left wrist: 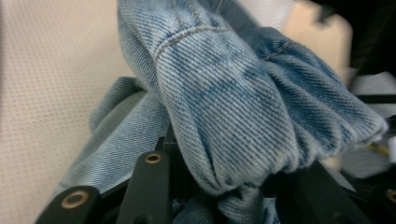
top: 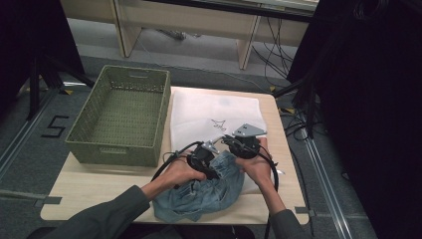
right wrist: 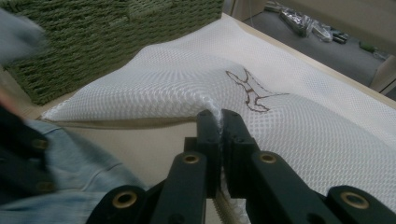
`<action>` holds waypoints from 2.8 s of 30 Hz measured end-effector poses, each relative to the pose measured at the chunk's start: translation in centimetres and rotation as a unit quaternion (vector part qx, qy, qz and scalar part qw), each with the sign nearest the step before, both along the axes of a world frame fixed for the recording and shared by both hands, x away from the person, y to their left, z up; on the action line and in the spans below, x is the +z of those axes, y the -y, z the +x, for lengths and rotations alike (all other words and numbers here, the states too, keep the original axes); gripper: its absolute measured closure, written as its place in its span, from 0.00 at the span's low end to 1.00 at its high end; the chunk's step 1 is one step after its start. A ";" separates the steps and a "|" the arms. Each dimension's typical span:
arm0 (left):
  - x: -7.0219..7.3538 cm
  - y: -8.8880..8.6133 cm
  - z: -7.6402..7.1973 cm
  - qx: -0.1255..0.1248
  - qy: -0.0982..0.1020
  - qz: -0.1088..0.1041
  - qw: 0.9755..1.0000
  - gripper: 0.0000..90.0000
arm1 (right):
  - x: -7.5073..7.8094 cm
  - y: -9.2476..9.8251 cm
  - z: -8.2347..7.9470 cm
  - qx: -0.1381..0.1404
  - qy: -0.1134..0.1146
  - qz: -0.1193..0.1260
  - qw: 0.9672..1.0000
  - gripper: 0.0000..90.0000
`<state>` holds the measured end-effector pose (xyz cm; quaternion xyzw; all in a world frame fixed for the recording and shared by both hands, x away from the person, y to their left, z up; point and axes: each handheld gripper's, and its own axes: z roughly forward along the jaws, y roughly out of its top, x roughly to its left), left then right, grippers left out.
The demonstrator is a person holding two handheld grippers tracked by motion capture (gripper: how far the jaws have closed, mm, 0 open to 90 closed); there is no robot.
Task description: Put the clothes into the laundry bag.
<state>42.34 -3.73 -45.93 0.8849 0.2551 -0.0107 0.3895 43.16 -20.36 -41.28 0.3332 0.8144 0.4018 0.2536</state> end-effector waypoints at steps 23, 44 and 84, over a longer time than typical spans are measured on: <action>6.5 -7.7 1.3 0.070 0.037 -0.083 0.993 0.26 | 0.2 0.3 -0.1 0.001 0.001 0.001 1.000 0.97; 3.7 -5.7 3.9 0.064 0.147 0.014 0.987 0.94 | 0.8 -0.9 -1.1 0.023 -0.010 -0.003 1.000 0.87; 4.6 -7.6 4.7 0.034 0.098 -0.008 0.995 0.93 | -0.8 -1.7 -1.2 -0.008 -0.089 -0.067 0.994 0.66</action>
